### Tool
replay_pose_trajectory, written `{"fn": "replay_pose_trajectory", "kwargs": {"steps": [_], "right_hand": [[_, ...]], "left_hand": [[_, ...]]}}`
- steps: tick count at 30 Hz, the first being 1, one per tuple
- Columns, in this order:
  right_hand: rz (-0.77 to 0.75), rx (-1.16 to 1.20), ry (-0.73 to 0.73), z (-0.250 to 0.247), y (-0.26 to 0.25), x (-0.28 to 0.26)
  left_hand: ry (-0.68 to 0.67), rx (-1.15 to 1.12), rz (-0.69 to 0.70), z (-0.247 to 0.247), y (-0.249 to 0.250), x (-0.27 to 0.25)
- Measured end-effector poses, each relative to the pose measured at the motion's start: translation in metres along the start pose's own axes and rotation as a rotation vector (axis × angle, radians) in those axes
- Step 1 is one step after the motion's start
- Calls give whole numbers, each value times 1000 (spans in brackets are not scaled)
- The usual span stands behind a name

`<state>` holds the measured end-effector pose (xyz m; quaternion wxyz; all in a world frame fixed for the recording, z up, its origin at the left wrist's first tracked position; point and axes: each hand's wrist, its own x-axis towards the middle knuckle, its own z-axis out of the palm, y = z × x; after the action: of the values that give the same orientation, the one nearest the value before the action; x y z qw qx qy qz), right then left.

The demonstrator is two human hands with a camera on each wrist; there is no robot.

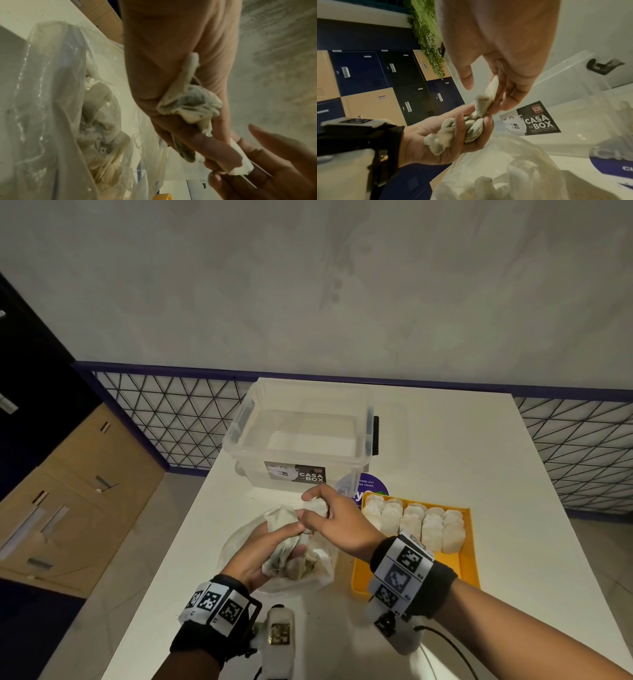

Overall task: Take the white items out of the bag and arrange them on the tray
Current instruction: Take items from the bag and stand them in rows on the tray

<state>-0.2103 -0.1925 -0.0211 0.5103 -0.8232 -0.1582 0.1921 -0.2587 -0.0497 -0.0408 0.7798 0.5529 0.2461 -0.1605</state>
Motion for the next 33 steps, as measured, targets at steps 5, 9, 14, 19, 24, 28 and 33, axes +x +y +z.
{"fn": "replay_pose_trajectory", "kwargs": {"steps": [5,9,14,19,24,28,33], "right_hand": [[-12,-37,48,-14,2,6],[-13,-8,18,-27,-2,8],[-39,-165,33,-59,-14,4],[-10,-419,85,-92,4,2],[113,-575,56,-98,46,-2],[219,-695,-48,-91,75,-5],[234,-727,-91,-85,93,-4]], "left_hand": [[-12,-24,7,1,1,2],[6,-80,-9,-2,-1,3],[-18,-164,-76,-4,4,2],[-15,-166,-98,-8,3,1],[-32,-107,-105,-8,2,0],[-40,-70,-91,-8,3,-2],[-36,-66,-104,-7,3,-3]]}}
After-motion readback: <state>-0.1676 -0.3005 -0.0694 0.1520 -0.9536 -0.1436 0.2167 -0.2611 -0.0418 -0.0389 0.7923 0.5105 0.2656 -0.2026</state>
